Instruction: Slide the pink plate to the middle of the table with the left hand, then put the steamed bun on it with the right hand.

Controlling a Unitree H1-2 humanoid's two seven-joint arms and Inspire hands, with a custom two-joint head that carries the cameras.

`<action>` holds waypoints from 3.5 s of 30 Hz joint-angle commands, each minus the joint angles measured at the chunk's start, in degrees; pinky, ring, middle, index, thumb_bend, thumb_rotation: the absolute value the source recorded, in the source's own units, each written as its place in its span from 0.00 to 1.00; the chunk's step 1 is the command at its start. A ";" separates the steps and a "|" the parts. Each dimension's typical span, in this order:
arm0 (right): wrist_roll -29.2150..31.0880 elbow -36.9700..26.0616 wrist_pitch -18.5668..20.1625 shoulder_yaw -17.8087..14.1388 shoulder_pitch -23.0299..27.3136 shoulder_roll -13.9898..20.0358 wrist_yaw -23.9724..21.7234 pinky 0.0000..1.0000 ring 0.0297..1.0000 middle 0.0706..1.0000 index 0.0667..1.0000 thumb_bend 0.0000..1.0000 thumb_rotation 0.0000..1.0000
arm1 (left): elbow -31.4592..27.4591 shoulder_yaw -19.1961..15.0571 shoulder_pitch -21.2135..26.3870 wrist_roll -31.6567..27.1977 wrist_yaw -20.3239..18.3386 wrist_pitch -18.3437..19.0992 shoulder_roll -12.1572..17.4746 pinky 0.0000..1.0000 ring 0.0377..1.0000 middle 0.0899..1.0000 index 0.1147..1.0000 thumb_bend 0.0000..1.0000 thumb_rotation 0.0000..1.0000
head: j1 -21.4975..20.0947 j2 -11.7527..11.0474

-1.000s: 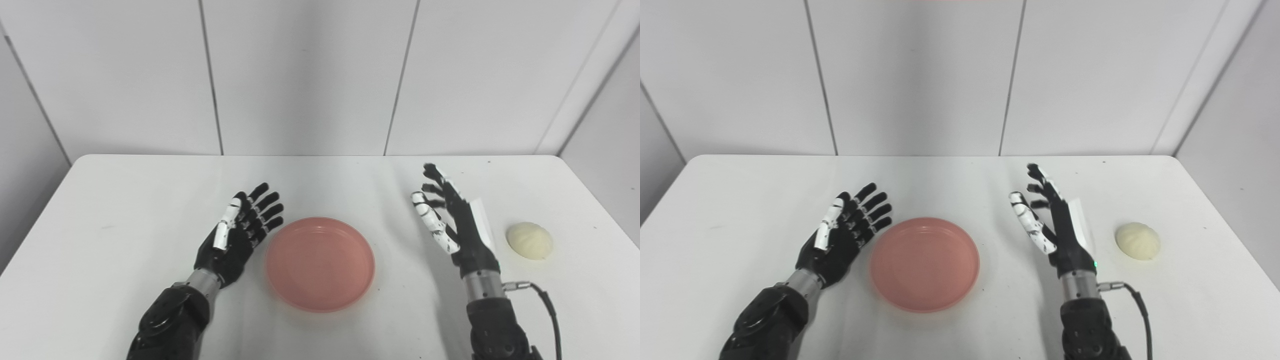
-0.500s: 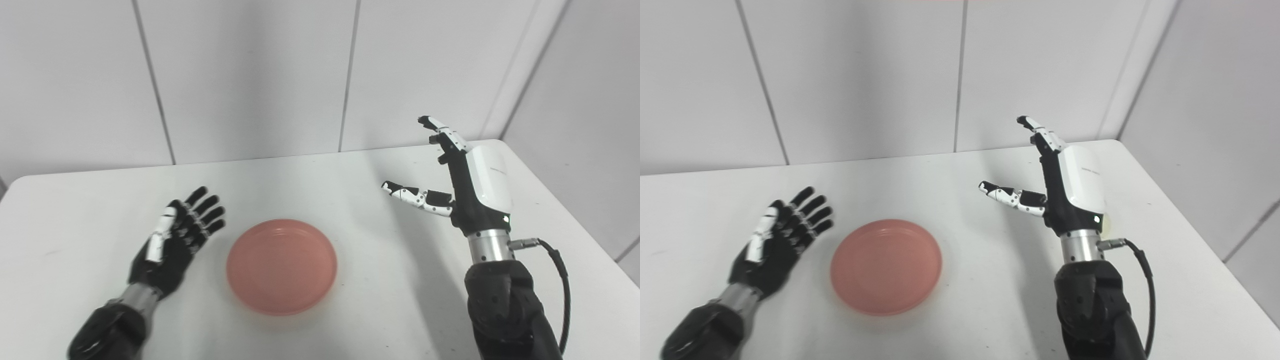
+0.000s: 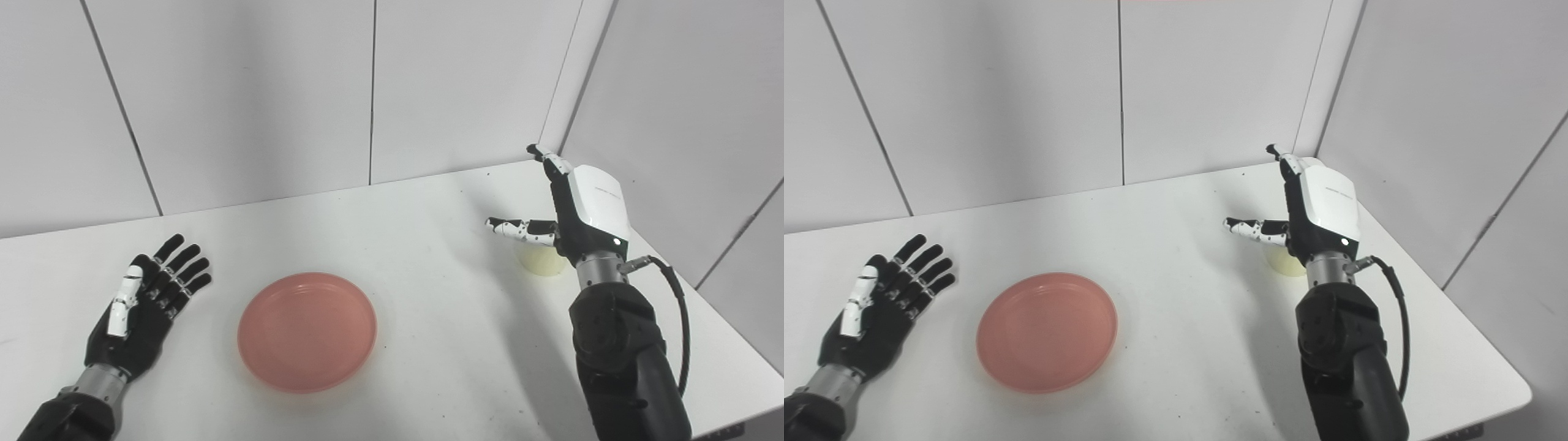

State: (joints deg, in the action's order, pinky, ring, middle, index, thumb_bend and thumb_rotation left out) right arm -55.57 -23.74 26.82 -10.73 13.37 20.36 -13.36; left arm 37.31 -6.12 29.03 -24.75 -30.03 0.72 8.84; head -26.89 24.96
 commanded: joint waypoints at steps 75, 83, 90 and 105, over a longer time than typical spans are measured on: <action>4.66 30.28 0.10 1.22 6.82 7.45 1.48 0.67 0.80 0.83 0.82 0.83 0.53 | 1.57 0.10 -7.85 0.81 0.47 6.59 6.34 0.80 0.81 0.83 0.82 0.49 0.77 | -4.81 6.14; -0.10 26.59 0.10 -3.34 6.59 6.03 -6.77 0.66 0.76 0.81 0.81 0.83 0.49 | 1.33 0.14 -7.82 0.64 0.15 6.92 6.60 0.80 0.81 0.82 0.81 0.51 0.75 | -5.25 6.44; -4.40 24.10 0.10 -6.39 6.81 5.01 -13.76 0.66 0.74 0.78 0.80 0.86 0.47 | 1.51 0.19 -7.71 0.51 -0.51 6.86 6.88 0.81 0.82 0.83 0.82 0.50 0.77 | -5.40 6.62; -4.65 28.22 0.09 -5.17 7.45 4.55 -13.52 0.68 0.76 0.80 0.81 0.85 0.41 | 1.68 0.11 -7.61 0.78 -0.08 6.97 7.01 0.80 0.81 0.82 0.81 0.50 0.77 | -5.37 7.03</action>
State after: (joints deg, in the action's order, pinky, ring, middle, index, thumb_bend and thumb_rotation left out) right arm -60.18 3.73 26.91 -15.93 19.83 24.23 -26.20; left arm 35.12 -6.96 26.25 -26.06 -32.11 0.96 15.32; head -32.34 31.90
